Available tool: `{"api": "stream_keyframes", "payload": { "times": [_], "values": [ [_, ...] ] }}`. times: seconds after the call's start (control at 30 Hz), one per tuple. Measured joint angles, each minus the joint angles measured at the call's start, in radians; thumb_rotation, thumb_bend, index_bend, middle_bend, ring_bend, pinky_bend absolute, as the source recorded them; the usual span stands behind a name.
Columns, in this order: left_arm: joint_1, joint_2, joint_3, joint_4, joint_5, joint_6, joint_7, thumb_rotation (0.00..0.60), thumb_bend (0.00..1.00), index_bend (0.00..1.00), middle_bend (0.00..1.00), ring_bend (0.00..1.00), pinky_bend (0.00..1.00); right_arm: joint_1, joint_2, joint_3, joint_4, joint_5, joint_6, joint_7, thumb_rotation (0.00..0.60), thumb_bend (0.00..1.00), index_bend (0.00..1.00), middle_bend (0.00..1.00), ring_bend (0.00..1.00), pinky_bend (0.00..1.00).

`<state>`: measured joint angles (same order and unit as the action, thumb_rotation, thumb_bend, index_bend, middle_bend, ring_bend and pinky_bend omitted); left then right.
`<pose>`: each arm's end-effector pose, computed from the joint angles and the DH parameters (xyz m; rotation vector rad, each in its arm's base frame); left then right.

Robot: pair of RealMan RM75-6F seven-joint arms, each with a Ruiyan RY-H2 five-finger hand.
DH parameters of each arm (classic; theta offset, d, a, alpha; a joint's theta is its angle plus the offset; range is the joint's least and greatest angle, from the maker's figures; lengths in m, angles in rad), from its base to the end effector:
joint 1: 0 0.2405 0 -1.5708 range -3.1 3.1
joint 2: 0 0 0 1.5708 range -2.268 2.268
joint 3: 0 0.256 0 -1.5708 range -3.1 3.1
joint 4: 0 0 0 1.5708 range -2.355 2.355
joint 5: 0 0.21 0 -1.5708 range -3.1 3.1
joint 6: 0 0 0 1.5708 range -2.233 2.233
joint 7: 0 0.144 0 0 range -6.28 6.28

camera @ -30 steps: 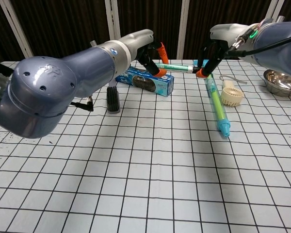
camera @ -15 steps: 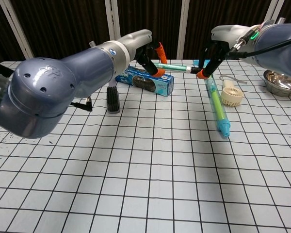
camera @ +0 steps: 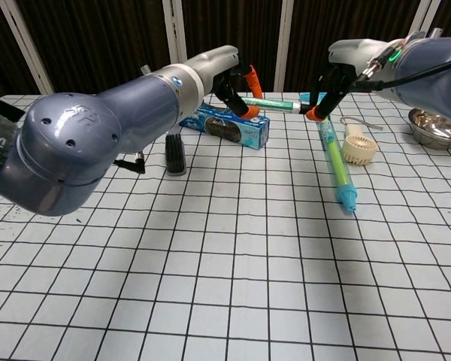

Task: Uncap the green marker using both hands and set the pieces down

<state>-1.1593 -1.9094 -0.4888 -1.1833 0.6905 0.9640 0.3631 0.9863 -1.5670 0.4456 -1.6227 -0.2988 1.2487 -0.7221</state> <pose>0.0154 0.4080 -0.0724 -1.6279 -1.2461 -1.2228 -0.0819 -0.3942 0.0228 1.3852 -1.2289 0.8146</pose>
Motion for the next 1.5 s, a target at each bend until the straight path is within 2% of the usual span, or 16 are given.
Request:
{"api": "stream_keyframes", "payload": {
  "times": [0.2,0.97,1.5],
  "values": [
    [0.004,0.001,0.003,0.002,0.001,-0.002,-0.002,0.600,0.55,0.66,0.18,0.00,0.00,-0.002,0.000,-0.002,0.002,0.000,-0.003,0.003,0.600,0.34,0.56,0.08,0.14,0.05],
    [0.007,0.000,0.007,0.014,0.004,-0.011,0.000,0.600,0.55,0.67,0.18,0.00,0.00,-0.009,0.004,-0.012,0.009,0.008,-0.002,-0.002,0.600,0.36,0.68,0.10,0.16,0.05],
    [0.028,0.019,0.029,0.004,-0.019,-0.023,0.022,0.600,0.55,0.67,0.18,0.00,0.00,-0.037,0.024,-0.033,0.002,0.019,-0.006,-0.002,0.600,0.36,0.69,0.10,0.16,0.05]
  ]
}}
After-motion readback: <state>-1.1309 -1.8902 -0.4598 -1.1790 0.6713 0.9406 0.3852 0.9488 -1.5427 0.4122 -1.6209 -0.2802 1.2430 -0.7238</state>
